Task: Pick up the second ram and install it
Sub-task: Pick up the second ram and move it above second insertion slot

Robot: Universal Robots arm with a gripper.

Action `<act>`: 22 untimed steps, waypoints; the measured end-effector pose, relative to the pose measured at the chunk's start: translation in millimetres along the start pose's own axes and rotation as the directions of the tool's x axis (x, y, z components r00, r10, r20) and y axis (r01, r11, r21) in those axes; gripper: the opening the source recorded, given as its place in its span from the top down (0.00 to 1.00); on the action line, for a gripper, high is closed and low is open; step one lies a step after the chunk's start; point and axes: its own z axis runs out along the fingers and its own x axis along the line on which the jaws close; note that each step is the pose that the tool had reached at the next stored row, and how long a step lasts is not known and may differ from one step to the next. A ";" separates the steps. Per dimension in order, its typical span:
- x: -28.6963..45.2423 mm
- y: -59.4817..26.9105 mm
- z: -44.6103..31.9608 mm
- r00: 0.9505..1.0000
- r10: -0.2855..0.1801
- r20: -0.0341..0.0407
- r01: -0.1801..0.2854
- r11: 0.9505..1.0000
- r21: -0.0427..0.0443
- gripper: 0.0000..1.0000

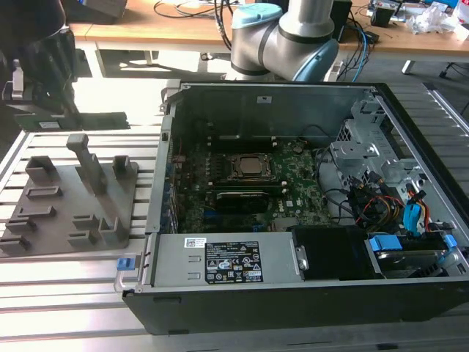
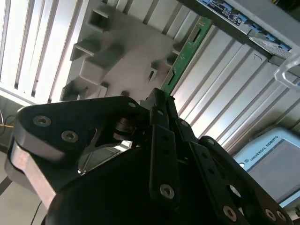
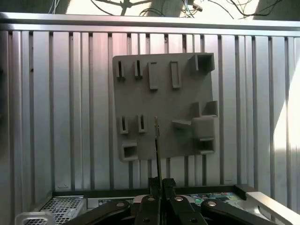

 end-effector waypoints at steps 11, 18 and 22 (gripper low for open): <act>-2.2 -85.2 -1.6 1.000 0.000 -0.004 -0.001 1.000 -0.006 0.86; -3.0 -125.5 -2.5 1.000 0.001 -0.006 -0.001 1.000 -0.009 0.86; -3.5 -154.3 -3.1 1.000 0.001 -0.006 -0.001 1.000 -0.012 0.86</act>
